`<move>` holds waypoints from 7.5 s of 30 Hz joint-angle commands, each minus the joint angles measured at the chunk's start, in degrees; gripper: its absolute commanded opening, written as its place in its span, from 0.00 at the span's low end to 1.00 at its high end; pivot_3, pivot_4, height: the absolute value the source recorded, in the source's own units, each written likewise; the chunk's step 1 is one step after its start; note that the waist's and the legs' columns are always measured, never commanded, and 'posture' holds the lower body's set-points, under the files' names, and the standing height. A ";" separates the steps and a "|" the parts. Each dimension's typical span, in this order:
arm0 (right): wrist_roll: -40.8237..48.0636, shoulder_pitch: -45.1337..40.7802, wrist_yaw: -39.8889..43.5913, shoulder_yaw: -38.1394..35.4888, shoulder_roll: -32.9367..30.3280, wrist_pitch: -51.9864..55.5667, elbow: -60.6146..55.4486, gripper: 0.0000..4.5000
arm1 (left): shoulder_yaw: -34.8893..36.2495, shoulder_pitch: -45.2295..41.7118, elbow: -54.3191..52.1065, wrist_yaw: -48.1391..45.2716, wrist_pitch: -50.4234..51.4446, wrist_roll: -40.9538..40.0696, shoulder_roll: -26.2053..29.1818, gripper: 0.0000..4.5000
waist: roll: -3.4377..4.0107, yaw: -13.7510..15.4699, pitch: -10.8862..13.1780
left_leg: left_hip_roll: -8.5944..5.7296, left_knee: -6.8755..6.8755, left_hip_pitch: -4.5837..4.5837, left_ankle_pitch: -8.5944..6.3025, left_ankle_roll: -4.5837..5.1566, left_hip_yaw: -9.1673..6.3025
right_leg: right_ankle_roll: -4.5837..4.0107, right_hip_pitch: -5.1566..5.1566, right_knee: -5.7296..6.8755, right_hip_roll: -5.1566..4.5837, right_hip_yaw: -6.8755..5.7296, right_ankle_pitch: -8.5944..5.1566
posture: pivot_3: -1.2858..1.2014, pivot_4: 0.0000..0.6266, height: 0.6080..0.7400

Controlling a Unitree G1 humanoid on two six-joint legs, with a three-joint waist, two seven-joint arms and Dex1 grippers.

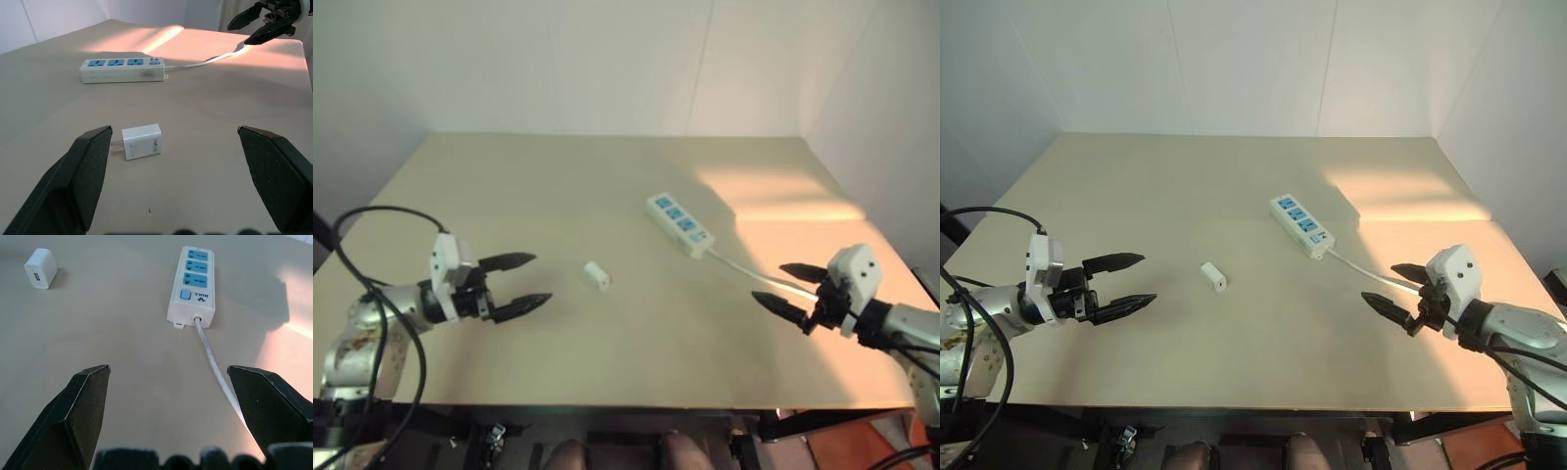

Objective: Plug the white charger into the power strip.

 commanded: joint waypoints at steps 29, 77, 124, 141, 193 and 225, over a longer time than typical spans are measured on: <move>0.80 4.75 -2.98 -4.47 0.10 -1.56 -5.55 1.00 | -0.32 -3.31 -0.12 -2.43 1.17 -0.25 1.67 1.00 | 0.00 -0.11 0.00 | 0.01 -0.01 0.01 0.00 0.00 0.01 | 0.01 0.01 -0.01 0.02 0.01 -0.01 | 0.52 0.24 1.00; -16.66 -51.70 -10.89 11.50 26.63 -33.13 76.99 0.86 | -6.09 -11.27 -2.76 -1.01 1.65 0.97 -1.54 1.00 | -0.02 -1.82 0.01 | 0.02 -0.13 -0.05 0.00 -0.01 -0.07 | -0.14 -0.18 0.05 0.03 -0.01 0.10 | 0.52 0.24 1.00; -6.41 -10.59 -4.66 7.45 18.72 -27.57 23.70 1.00 | -9.14 -14.39 2.04 -5.18 -1.21 3.94 -2.89 1.00 | -0.02 -1.26 0.01 | 0.04 -0.12 0.07 0.00 -0.01 0.00 | -0.11 -0.03 -0.01 0.09 0.03 0.06 | 0.52 0.24 1.00; -6.80 -14.72 -0.52 8.95 20.00 -30.38 34.50 1.00 | -7.61 -10.90 -0.63 -3.82 -1.29 3.53 -1.86 1.00 | -0.02 -1.41 0.01 | 0.05 -0.13 0.09 0.00 -0.01 -0.01 | -0.11 -0.02 0.01 0.09 0.03 0.06 | 0.52 0.24 1.00; 1.49 -14.40 38.93 9.15 7.28 -32.82 39.06 0.76 | -28.84 -69.18 51.24 -14.77 -10.74 28.58 -11.02 1.00 | -0.07 -1.16 0.13 | -0.09 -0.03 -0.17 -0.02 0.04 -0.06 | 0.02 0.03 -0.36 0.11 -0.03 0.05 | 0.52 0.24 1.00; -3.04 -13.97 35.34 19.16 12.51 -32.16 32.42 0.76 | -76.02 -80.15 63.47 -24.40 -46.20 33.19 -15.53 1.00 | -0.09 -1.58 0.32 | -0.18 0.10 -0.20 -0.03 0.05 -0.10 | 0.16 -0.14 0.06 0.07 0.10 -0.04 | 0.52 0.24 1.00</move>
